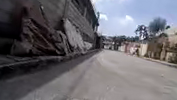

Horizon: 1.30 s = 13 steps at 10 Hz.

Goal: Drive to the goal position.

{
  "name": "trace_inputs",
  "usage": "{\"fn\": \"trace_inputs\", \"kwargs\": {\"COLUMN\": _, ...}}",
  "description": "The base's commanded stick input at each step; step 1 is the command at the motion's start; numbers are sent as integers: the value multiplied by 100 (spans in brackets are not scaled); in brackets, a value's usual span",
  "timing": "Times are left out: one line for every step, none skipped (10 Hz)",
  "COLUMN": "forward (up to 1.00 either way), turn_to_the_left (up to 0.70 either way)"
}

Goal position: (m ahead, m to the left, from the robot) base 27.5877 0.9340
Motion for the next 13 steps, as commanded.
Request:
{"fn": "trace_inputs", "kwargs": {"forward": 100, "turn_to_the_left": 2}}
{"fn": "trace_inputs", "kwargs": {"forward": 100, "turn_to_the_left": 2}}
{"fn": "trace_inputs", "kwargs": {"forward": 100, "turn_to_the_left": 0}}
{"fn": "trace_inputs", "kwargs": {"forward": 100, "turn_to_the_left": 0}}
{"fn": "trace_inputs", "kwargs": {"forward": 100, "turn_to_the_left": 0}}
{"fn": "trace_inputs", "kwargs": {"forward": 100, "turn_to_the_left": 0}}
{"fn": "trace_inputs", "kwargs": {"forward": 100, "turn_to_the_left": 0}}
{"fn": "trace_inputs", "kwargs": {"forward": 100, "turn_to_the_left": 0}}
{"fn": "trace_inputs", "kwargs": {"forward": 100, "turn_to_the_left": 0}}
{"fn": "trace_inputs", "kwargs": {"forward": 100, "turn_to_the_left": 0}}
{"fn": "trace_inputs", "kwargs": {"forward": 100, "turn_to_the_left": -2}}
{"fn": "trace_inputs", "kwargs": {"forward": 100, "turn_to_the_left": -5}}
{"fn": "trace_inputs", "kwargs": {"forward": 100, "turn_to_the_left": -40}}
